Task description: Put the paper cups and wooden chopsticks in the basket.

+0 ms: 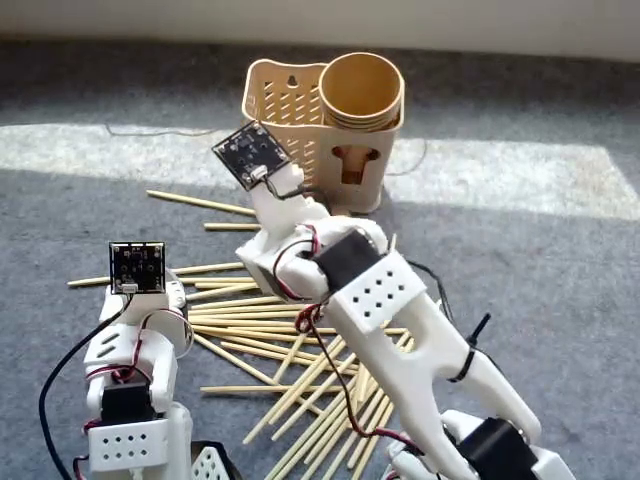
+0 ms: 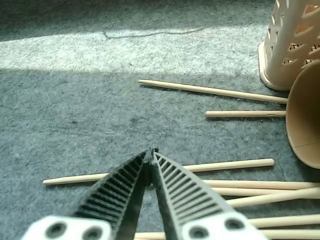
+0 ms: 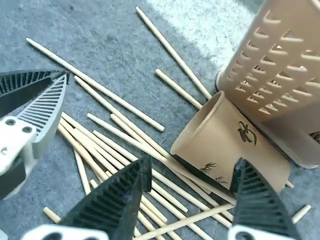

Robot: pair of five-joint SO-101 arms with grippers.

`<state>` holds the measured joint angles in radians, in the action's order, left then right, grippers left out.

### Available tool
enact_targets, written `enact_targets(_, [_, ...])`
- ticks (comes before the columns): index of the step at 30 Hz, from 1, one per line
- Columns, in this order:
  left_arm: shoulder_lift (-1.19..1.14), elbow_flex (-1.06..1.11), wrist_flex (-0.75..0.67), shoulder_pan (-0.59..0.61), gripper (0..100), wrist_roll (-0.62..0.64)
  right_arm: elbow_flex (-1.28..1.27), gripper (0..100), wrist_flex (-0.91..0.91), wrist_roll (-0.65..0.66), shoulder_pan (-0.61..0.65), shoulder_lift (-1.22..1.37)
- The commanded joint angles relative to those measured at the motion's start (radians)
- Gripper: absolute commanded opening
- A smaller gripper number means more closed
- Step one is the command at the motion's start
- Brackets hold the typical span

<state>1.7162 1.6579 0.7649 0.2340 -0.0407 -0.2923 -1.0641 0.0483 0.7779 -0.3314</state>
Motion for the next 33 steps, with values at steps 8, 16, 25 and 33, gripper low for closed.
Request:
enact_targets(8, [0.008,-0.008,-0.017,0.012,1,-0.009,0.005,28.3,0.104,-0.084,0.004,0.173])
enact_targets(16, [0.008,-0.008,-0.017,0.012,1,-0.009,0.005,28.3,0.105,-0.091,0.002,0.202])
enact_targets(25, [0.008,-0.008,-0.017,0.012,1,-0.009,0.005,28.3,0.084,-0.192,-0.03,0.193])
enact_targets(33, [0.008,-0.022,-0.017,0.012,1,-0.009,0.12,28.3,-0.246,-0.189,-0.122,0.191])
